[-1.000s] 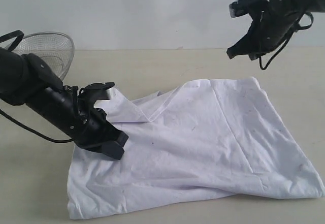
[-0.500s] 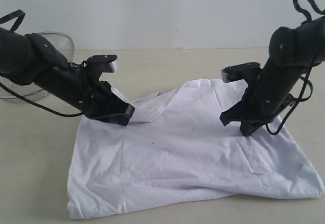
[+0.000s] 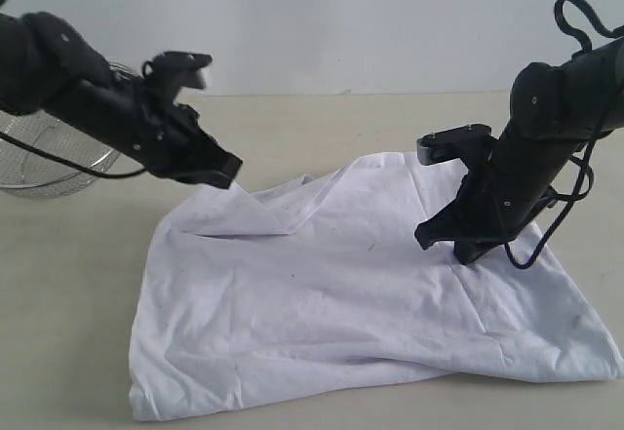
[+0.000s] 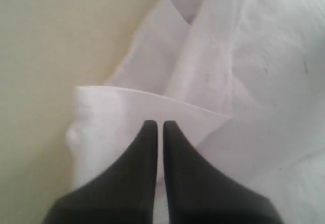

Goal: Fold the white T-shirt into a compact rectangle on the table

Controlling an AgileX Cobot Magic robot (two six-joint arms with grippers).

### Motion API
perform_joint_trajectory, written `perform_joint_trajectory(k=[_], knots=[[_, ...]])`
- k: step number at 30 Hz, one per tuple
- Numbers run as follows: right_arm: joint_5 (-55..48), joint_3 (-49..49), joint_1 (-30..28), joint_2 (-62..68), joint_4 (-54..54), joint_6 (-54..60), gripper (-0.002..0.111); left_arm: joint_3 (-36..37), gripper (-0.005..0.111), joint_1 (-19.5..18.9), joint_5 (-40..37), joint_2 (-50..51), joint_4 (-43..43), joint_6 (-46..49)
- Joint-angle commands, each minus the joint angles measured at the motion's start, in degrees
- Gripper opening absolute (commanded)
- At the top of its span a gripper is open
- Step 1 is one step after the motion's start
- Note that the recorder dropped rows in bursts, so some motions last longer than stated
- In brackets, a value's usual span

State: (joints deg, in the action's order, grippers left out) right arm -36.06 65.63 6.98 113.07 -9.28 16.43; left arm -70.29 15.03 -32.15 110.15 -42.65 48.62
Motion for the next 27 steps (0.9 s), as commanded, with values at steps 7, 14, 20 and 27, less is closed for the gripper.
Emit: perform_joint_trajectory(k=[7,14,20,27], knots=[[0.8,-0.4,0.4,0.3,-0.5,1.1,0.0,-10.3,0.005,-12.7,-19.1,2.9,-2.9,3.0],[0.4,-0.4,0.4,0.3,-0.6,1.2,0.0,-16.2,0.006,-12.6,-21.9,8.4,-2.5,0.7],[0.3,-0.4,0.4,0.3,-0.6,1.3,0.0,-17.8,0.045,-12.5,-19.7,11.4,0.5,0.7],[0.3,-0.4,0.4,0.3,-0.6,1.3,0.0,-18.0,0.062,-11.0,-19.4,13.9,-2.7,-0.2]])
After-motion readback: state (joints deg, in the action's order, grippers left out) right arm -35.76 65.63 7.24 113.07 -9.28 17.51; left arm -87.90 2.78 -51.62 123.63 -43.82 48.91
